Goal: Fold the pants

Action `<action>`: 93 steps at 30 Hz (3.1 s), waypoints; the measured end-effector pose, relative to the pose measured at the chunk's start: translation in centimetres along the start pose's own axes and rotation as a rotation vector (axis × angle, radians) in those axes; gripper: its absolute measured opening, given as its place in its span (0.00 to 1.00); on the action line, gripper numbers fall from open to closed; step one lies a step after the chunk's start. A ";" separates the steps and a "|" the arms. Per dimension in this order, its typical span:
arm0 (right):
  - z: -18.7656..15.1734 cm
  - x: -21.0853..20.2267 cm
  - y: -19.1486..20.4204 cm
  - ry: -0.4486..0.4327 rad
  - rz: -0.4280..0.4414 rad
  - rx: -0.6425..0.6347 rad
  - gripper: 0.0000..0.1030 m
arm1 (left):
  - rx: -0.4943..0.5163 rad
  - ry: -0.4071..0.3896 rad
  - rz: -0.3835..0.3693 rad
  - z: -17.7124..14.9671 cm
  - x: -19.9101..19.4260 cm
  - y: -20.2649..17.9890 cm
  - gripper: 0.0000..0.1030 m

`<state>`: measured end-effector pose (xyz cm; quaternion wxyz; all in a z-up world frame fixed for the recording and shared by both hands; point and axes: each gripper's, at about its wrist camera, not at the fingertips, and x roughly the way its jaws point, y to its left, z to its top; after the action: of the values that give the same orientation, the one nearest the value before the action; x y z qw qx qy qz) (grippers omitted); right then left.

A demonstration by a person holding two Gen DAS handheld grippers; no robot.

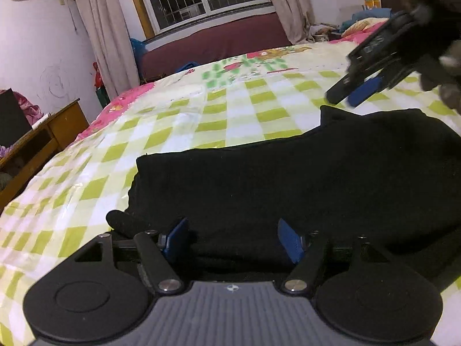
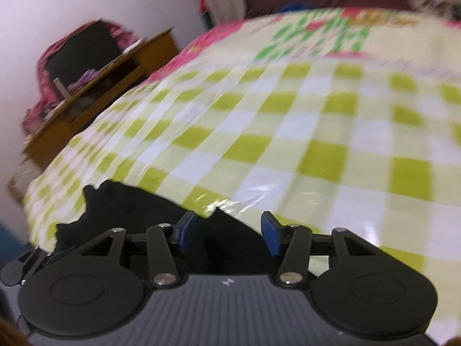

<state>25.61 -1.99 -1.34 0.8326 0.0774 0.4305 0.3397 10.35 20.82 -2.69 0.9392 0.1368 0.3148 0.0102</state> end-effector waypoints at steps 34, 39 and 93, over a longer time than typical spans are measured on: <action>-12.3 -10.0 -10.4 -0.013 0.184 0.548 0.53 | 0.076 0.024 0.040 0.4 1.2 0.1 1.00; -12.5 -6.6 -8.6 -0.032 0.207 0.538 0.50 | 0.091 0.027 0.050 0.5 1.3 -0.2 1.00; -4.6 -6.9 -8.6 0.352 0.429 -0.128 0.41 | 0.352 -0.068 -0.160 3.3 -2.6 -12.5 0.95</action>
<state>23.61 -13.63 -3.27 0.6574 0.0536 0.5199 0.5429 9.41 7.69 -1.98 0.9088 0.2736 0.2895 -0.1242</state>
